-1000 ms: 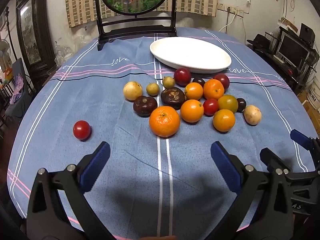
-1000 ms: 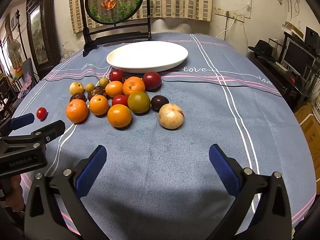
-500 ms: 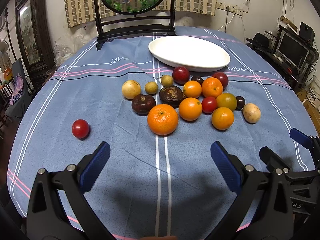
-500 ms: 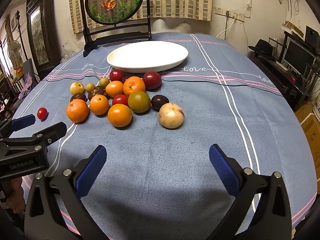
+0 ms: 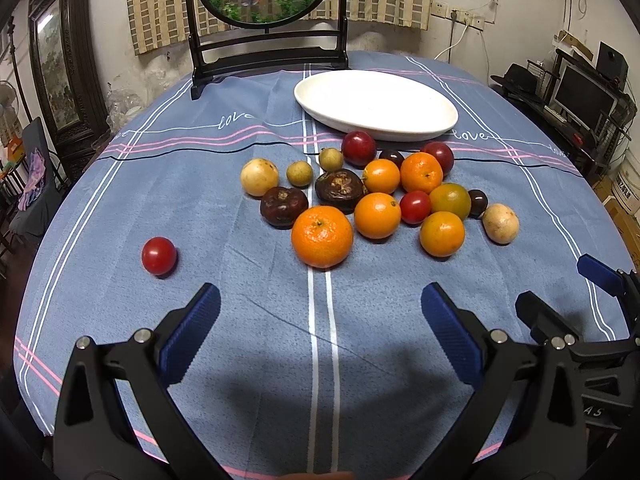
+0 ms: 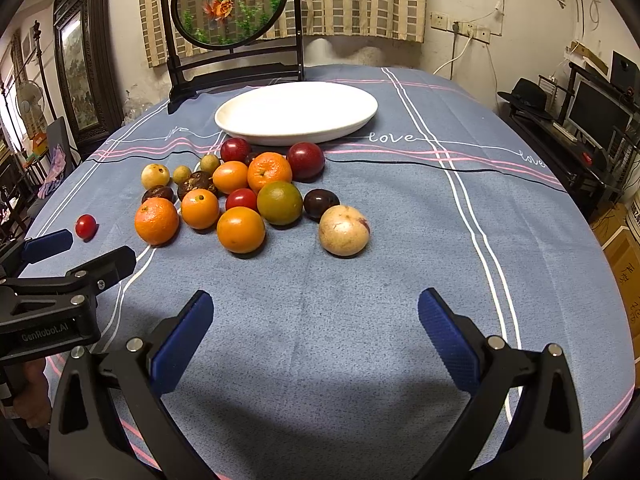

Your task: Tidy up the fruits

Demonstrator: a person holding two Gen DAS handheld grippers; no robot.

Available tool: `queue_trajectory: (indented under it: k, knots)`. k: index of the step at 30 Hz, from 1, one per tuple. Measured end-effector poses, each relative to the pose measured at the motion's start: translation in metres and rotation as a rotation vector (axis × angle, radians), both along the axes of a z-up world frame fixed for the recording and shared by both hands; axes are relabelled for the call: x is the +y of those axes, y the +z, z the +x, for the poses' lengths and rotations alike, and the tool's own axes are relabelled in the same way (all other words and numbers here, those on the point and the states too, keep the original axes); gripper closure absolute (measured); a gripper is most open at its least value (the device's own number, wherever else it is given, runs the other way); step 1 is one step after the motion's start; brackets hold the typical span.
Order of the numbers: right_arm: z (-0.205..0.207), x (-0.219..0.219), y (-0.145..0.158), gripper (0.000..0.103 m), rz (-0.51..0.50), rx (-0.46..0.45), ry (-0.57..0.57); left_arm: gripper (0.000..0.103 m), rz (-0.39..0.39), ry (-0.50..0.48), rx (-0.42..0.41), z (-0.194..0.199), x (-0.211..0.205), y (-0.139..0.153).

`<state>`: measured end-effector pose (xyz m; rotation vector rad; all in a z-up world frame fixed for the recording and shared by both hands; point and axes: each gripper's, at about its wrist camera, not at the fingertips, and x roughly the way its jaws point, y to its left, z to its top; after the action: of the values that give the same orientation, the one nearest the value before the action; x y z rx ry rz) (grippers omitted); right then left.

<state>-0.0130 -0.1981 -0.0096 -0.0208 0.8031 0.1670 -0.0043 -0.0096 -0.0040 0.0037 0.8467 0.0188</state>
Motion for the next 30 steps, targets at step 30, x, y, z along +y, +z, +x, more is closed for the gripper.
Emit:
queue_trajectory:
  k: [30]
  knots:
    - [-0.0008,0.0012,-0.0012,0.001,0.001,0.005,0.006,0.002,-0.001,-0.008,0.005,-0.0027,-0.0045,-0.0036]
